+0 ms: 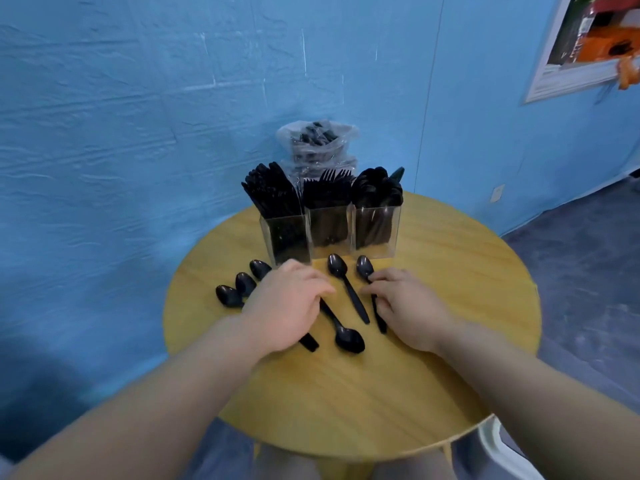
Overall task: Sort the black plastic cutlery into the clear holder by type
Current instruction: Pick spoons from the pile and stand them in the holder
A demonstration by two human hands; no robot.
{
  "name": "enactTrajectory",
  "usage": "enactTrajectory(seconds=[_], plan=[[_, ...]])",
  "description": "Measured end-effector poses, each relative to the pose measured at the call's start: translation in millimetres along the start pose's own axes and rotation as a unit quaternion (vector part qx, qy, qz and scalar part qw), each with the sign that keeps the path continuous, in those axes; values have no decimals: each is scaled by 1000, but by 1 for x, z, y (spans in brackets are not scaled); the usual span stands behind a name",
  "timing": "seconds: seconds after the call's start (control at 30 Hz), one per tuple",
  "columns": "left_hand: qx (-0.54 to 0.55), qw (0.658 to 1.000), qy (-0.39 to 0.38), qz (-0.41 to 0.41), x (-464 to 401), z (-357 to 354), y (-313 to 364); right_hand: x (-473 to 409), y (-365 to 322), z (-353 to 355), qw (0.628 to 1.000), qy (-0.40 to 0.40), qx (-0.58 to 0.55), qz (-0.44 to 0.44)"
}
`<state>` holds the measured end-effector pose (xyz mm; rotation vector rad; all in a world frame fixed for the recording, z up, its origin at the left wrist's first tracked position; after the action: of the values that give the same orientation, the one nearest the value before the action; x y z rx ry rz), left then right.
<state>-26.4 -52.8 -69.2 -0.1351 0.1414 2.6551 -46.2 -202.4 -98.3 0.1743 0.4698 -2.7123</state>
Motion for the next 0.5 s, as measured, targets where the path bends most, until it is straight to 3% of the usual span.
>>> enactTrajectory(seconds=[0.17,0.37,0.5], plan=[[-6,999,-36,9,24,-19,2,17,-10,-1,999,39,-34,-14],[6,1000,6,5,27,-18,5,22,-24,-8,999,-21,11,22],[12,999,47,2,27,-6,7,29,-17,-4,1000,11,18,-6]])
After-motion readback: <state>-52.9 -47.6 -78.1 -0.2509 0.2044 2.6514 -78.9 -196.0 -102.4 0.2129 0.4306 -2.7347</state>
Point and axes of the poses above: each hand's wrist, its own x-axis away from the middle knuckle, its own z-axis out of the back of the hand, y = z × x, the point moved 7 cm from there along -x, towards the middle knuckle, and after that the axes turned 12 degrees about z, right-handed, at the moved point
